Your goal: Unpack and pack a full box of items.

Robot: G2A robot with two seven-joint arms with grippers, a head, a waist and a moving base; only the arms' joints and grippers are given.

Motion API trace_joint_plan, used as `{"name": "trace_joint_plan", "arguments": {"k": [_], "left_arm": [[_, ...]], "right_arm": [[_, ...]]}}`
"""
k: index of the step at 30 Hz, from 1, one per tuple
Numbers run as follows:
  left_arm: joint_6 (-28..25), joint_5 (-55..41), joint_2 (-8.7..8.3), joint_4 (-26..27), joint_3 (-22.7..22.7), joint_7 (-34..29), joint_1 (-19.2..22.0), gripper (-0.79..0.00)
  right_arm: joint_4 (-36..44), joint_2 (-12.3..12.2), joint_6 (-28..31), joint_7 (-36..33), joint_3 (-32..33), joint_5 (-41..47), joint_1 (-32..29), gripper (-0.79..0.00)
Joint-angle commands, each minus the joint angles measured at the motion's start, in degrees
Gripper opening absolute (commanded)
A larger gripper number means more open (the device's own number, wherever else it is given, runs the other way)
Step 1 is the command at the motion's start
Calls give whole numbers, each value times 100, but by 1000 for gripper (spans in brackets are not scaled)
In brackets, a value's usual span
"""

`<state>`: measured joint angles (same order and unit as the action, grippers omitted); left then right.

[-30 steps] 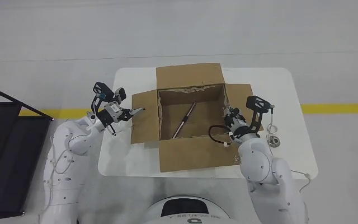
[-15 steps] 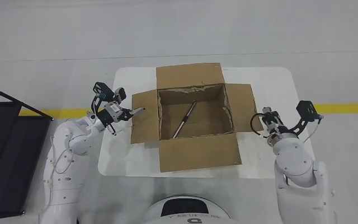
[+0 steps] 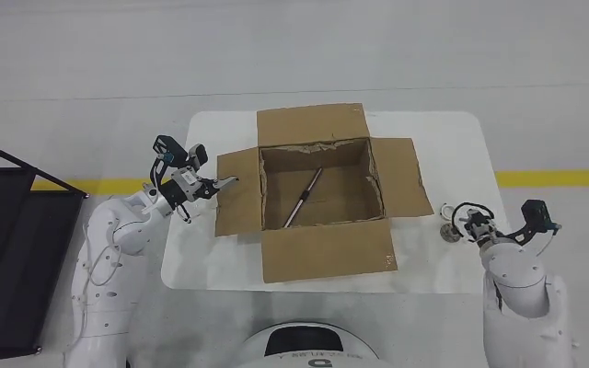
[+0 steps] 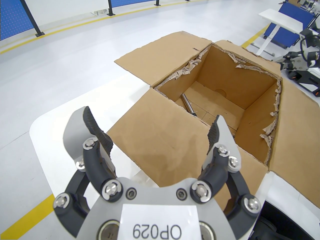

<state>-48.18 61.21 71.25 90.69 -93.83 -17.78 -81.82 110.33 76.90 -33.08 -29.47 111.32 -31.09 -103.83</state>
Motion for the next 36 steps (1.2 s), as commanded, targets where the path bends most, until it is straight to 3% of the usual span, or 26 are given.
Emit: {"name": "trace_joint_plan", "arguments": {"k": [1, 7, 12, 25, 36], "left_arm": [[0, 0, 0, 0, 0, 0, 0, 0], [0, 0, 0, 0, 0, 0, 0, 0], [0, 0, 0, 0, 0, 0, 0, 0], [0, 0, 0, 0, 0, 0, 0, 0], [0, 0, 0, 0, 0, 0, 0, 0]], "right_arm": [[-198, 7, -167, 243, 119, 74, 117, -785], [-1038, 0, -206, 444, 134, 318, 607, -785], [-1433, -61, -330, 302, 25, -115, 842, -785], [-1564, -129, -518, -117, -330, -572, 1049, -785], [-1382, -139, -672, -147, -397, -571, 971, -600]]}}
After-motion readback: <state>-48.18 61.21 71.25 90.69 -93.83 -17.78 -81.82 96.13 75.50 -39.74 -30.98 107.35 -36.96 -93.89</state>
